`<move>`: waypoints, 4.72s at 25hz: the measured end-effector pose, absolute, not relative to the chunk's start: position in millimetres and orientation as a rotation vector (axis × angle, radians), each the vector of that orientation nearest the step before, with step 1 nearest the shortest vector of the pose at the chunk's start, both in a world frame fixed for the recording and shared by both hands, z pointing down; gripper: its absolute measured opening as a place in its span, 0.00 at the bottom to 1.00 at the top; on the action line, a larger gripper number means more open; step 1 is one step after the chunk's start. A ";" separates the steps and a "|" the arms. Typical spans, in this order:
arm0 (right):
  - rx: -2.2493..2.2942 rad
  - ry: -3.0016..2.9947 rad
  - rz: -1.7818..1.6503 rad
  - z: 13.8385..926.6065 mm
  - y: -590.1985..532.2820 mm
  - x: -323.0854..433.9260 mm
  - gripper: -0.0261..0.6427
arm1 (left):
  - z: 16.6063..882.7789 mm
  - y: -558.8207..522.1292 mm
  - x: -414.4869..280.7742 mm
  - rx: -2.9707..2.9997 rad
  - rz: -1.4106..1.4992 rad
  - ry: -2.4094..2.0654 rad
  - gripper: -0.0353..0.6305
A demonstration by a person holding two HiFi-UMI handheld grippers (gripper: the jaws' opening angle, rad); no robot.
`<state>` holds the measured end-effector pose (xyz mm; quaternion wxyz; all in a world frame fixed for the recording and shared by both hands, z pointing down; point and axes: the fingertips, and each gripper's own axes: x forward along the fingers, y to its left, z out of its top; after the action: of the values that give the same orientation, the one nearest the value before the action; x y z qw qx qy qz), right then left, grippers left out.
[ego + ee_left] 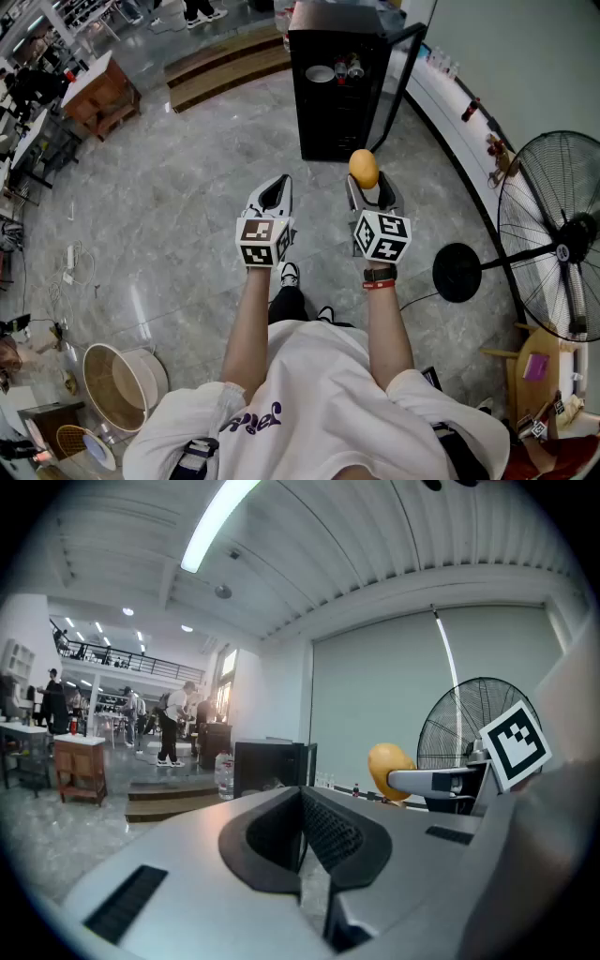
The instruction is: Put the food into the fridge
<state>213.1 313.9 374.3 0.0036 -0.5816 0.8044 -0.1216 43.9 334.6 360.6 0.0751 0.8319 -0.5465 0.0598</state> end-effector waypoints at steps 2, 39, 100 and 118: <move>-1.822 2.522 -0.384 378.1 303.6 208.4 0.51 | 364.4 325.7 38.9 2.485 0.160 -1.636 0.08; -1.863 2.420 -0.454 386.9 -41.5 59.0 0.51 | 389.1 -40.9 -102.8 2.553 0.185 -1.521 0.08; -1.970 2.530 -0.676 577.7 -380.9 84.7 0.51 | 522.8 -345.7 -40.6 2.611 0.266 -1.402 0.08; -1.980 2.578 -0.732 641.5 -440.0 77.5 0.51 | 555.8 -393.2 -50.3 2.573 0.246 -1.389 0.08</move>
<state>77.5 -440.0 641.5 -0.0952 -0.5915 0.7702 -0.2188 -50.3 -393.2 555.8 0.1034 0.8721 -0.4709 0.0835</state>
